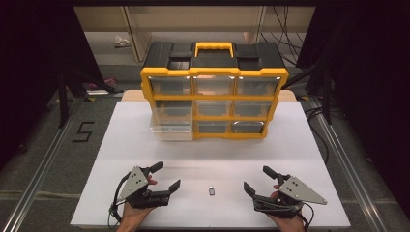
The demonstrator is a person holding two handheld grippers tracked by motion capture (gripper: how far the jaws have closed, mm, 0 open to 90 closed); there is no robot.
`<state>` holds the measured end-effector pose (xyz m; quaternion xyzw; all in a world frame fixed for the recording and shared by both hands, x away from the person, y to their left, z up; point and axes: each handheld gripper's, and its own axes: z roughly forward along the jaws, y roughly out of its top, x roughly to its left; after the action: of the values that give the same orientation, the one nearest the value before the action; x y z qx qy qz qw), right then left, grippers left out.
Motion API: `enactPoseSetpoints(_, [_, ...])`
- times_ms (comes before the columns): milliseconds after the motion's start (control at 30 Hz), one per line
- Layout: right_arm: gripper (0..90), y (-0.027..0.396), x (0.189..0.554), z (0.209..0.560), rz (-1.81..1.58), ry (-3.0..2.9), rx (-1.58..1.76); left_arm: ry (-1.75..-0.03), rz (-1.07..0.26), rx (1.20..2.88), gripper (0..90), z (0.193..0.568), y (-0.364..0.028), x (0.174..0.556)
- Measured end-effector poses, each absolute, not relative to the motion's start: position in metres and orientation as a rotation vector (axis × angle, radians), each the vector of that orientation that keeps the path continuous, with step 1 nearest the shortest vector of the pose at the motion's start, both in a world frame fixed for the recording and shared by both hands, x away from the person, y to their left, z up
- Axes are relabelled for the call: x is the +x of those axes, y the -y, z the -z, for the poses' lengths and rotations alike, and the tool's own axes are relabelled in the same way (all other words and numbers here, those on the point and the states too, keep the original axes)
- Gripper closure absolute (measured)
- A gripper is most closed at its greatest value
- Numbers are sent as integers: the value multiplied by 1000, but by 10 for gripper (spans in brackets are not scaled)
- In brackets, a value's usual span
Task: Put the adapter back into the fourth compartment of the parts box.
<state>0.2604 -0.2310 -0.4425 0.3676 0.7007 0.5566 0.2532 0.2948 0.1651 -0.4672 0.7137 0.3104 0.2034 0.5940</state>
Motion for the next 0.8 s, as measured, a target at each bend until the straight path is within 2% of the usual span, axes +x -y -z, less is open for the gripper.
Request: enactPoseSetpoints(800, [192,209,272,441,-1376,-2107,976,-718,-487,1664,160,468,-165,295])
